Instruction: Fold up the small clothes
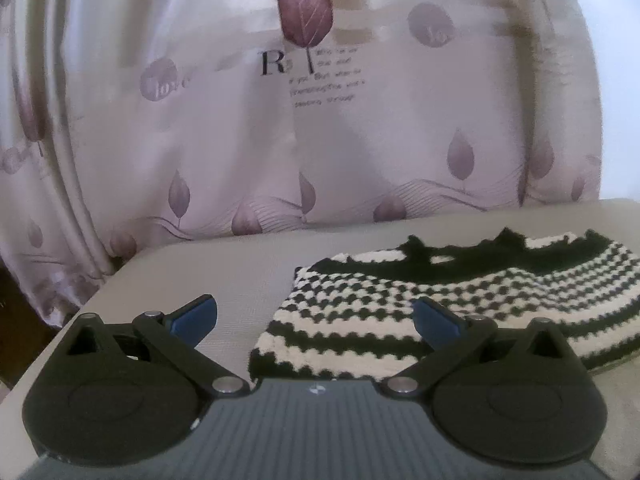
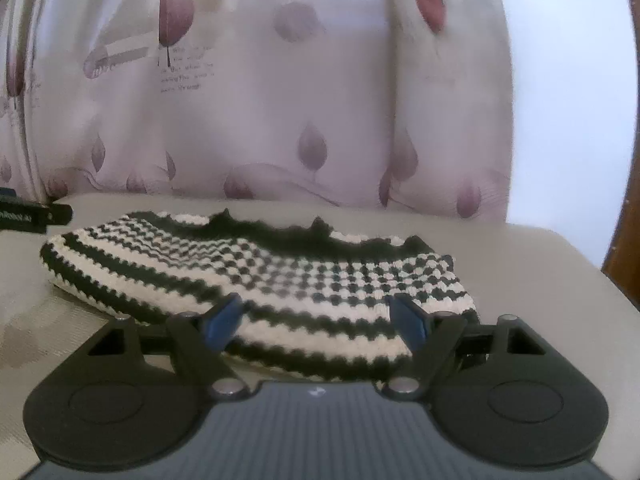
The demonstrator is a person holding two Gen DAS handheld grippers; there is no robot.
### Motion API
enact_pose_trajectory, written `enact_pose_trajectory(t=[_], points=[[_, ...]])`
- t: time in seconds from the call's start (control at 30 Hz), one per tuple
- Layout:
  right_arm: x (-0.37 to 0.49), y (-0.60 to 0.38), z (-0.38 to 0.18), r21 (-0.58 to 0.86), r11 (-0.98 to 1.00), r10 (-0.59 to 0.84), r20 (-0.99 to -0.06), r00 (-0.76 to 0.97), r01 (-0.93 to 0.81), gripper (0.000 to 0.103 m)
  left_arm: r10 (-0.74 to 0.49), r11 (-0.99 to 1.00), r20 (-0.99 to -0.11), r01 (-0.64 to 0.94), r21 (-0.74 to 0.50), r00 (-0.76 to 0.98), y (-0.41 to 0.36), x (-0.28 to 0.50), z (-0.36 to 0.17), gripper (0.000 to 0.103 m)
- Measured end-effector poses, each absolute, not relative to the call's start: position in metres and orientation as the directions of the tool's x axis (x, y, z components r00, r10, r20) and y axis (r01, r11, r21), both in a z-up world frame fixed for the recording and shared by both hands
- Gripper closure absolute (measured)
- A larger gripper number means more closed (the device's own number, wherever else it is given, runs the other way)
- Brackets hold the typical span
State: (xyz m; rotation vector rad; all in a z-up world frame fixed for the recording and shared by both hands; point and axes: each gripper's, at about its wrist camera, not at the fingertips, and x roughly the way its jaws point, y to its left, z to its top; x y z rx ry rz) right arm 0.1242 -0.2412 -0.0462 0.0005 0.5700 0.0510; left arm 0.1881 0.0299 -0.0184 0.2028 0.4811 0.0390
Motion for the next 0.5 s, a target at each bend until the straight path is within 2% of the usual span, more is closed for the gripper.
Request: enact_pose_trajectory(t=[0.17, 0.5], points=[[0.104, -0.237, -0.025, 0.06, 0.998, 0.041, -0.492, 0.87, -0.013, 0.013, 0.061, 0.982, -0.458, 0.03, 0.188, 0.887, 0.017, 0.173, -0.008, 0.0], [0.078, -0.241, -0.001, 0.092, 0.996, 0.048, -0.453, 0.89, -0.007, 0.01, 0.051, 0.979, -0.443, 0.042, 0.197, 0.895, 0.003, 0.152, 0.005, 0.0]])
